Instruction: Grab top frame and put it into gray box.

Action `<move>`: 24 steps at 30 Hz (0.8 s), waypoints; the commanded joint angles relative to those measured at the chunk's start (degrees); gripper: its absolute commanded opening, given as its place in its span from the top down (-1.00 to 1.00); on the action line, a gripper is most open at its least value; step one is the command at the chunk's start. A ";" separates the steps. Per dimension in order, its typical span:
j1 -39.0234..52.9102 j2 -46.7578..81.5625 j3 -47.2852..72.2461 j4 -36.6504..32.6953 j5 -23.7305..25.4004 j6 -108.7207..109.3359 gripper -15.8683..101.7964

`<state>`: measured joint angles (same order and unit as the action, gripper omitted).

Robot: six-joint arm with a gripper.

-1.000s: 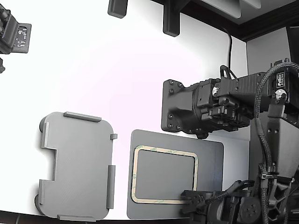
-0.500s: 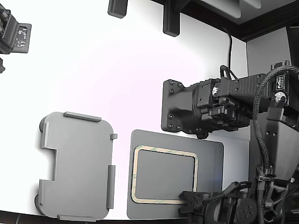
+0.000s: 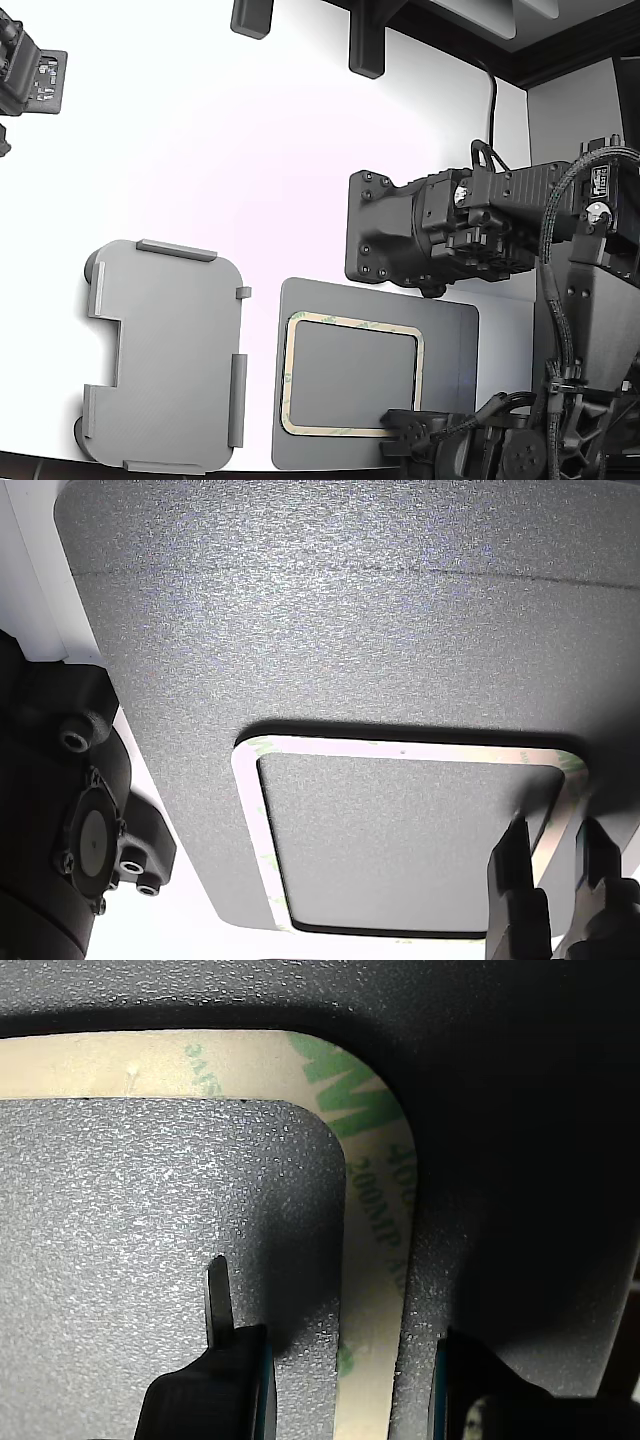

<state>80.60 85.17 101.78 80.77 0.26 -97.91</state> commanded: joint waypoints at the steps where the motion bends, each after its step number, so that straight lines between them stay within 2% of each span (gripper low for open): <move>1: -0.62 1.05 -1.23 -0.26 0.18 0.00 -0.31; 17: -0.62 0.97 0.00 -1.76 0.53 0.09 -0.24; 21: -0.62 1.05 0.26 -2.02 0.35 -0.09 -0.15; 24: -0.62 1.23 0.70 -2.55 0.35 -0.26 0.01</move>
<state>80.60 85.08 102.92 78.31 0.62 -98.09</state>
